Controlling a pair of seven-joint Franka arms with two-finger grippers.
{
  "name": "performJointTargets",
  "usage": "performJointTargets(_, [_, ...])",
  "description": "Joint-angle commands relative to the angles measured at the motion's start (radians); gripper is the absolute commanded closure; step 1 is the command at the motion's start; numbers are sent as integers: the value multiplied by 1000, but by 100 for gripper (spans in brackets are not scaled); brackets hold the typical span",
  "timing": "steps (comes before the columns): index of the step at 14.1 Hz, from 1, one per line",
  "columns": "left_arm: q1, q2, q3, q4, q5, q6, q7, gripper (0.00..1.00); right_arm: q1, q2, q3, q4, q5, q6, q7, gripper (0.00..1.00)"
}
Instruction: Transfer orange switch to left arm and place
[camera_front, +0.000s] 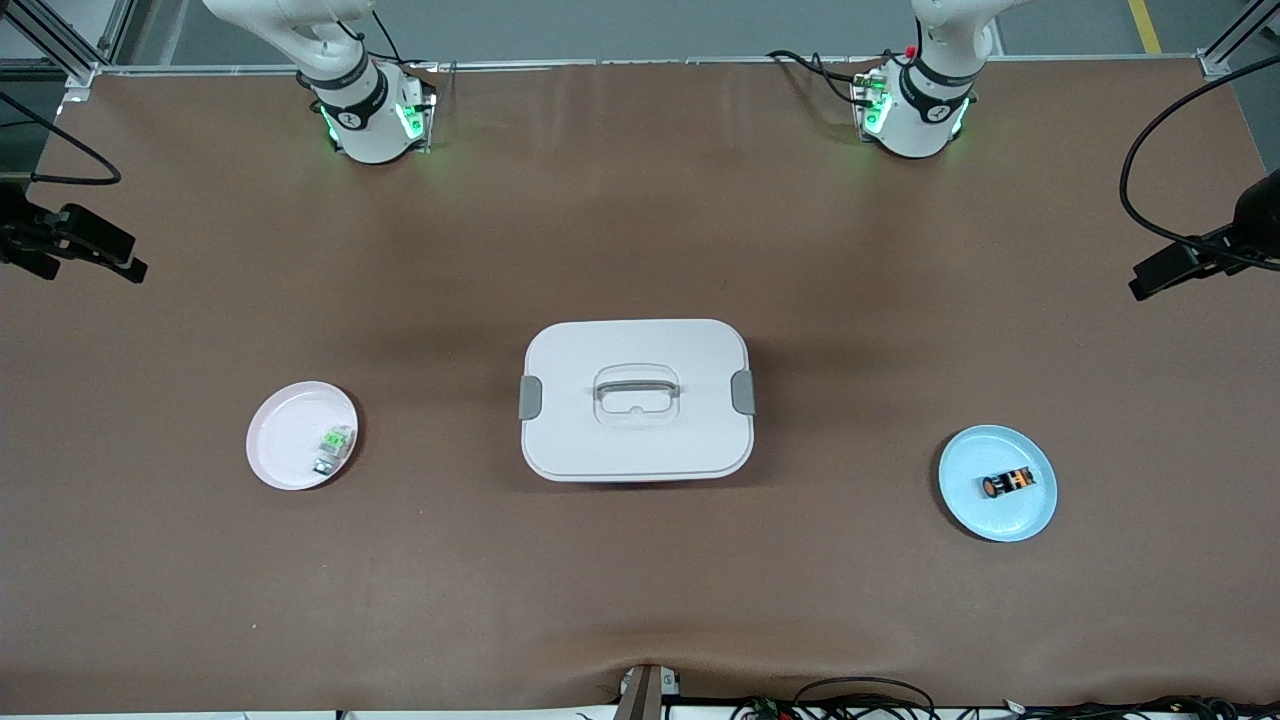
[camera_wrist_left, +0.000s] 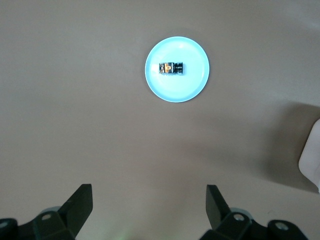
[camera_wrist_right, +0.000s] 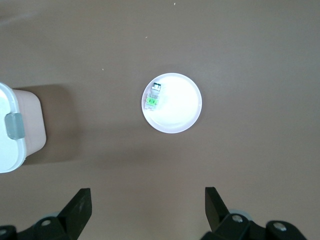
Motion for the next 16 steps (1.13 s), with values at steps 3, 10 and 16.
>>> performJointTargets(3, [-33, -38, 7, -15, -19, -7, 36, 0, -22, -15, 8, -5, 17, -13, -11, 0])
performJointTargets(10, [-355, -92, 336, -86, -38, 6, 83, 0, -14, -15, 14, -6, -12, -14, -15, 0])
performJointTargets(16, [-377, -152, 354, -172, -65, 63, 134, 0, -10, -15, 14, -5, -29, -8, -37, 0])
